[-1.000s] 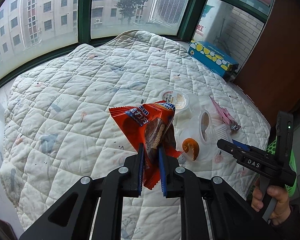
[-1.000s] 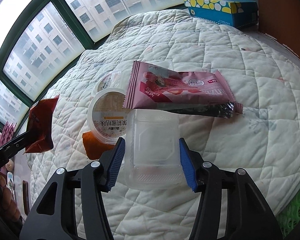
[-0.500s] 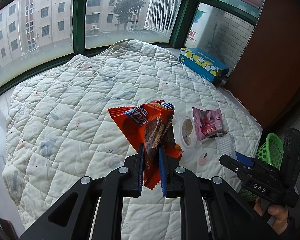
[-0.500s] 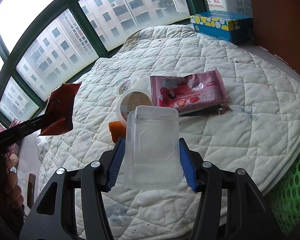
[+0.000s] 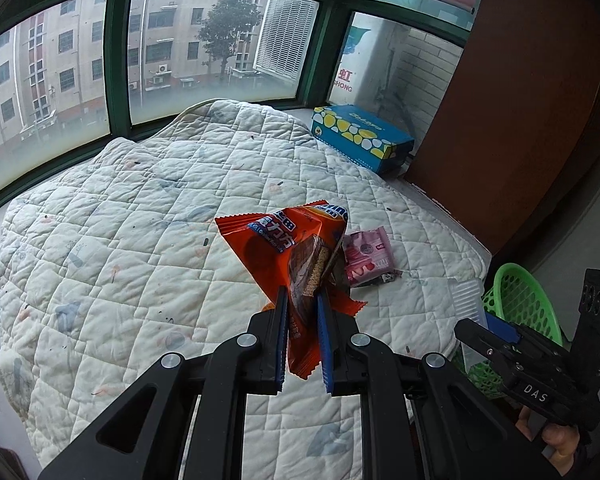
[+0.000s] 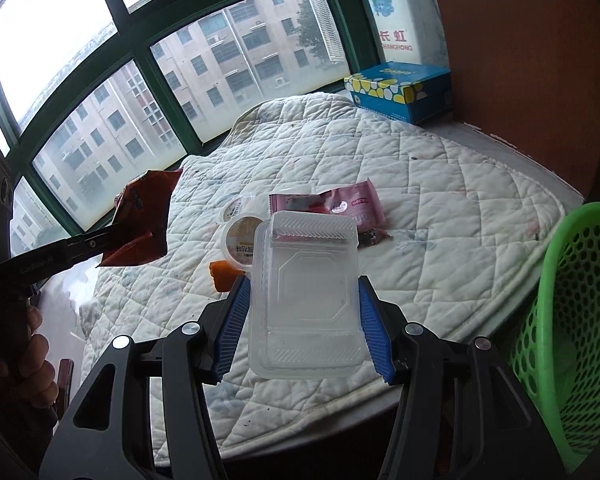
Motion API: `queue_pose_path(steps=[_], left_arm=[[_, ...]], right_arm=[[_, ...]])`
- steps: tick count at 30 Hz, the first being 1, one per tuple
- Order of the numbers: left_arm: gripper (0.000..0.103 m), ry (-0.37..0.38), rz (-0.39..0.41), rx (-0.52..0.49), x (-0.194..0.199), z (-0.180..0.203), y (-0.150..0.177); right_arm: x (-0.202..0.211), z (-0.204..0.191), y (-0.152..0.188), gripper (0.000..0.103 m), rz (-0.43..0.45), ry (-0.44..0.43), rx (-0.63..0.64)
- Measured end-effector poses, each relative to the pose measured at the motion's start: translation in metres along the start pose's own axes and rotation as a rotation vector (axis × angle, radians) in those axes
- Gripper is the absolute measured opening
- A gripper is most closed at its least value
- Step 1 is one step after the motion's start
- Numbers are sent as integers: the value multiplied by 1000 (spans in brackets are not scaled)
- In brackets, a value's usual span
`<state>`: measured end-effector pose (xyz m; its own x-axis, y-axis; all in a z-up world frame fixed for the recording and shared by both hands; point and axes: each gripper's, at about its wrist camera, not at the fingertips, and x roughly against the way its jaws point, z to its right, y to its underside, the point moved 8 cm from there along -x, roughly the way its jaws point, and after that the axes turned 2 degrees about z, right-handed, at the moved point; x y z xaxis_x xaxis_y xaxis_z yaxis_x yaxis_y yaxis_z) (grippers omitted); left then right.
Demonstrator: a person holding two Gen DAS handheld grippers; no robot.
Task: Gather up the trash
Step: 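Carry the clear box over the green basket and open the right gripper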
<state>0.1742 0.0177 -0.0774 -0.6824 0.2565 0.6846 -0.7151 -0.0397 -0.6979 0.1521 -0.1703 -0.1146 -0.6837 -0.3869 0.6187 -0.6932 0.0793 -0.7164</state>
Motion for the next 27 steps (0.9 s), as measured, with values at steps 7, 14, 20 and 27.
queue_pose_path(steps=[7,14,20,27], left_arm=[[14,52,9,-47,0,38,-7],[14,105,-4,-87,-10,76,-9],[13,146,-9,-132,-13,112,-10],[13,190,-18,-185,-17,151,-10]], right_arm=[[34,27,-8,54,56,61,-23],[60,66,-7,54,89,139,-60],[79,100,-4,54,102,206,-97],[100,141,5,54,115,298,-142]])
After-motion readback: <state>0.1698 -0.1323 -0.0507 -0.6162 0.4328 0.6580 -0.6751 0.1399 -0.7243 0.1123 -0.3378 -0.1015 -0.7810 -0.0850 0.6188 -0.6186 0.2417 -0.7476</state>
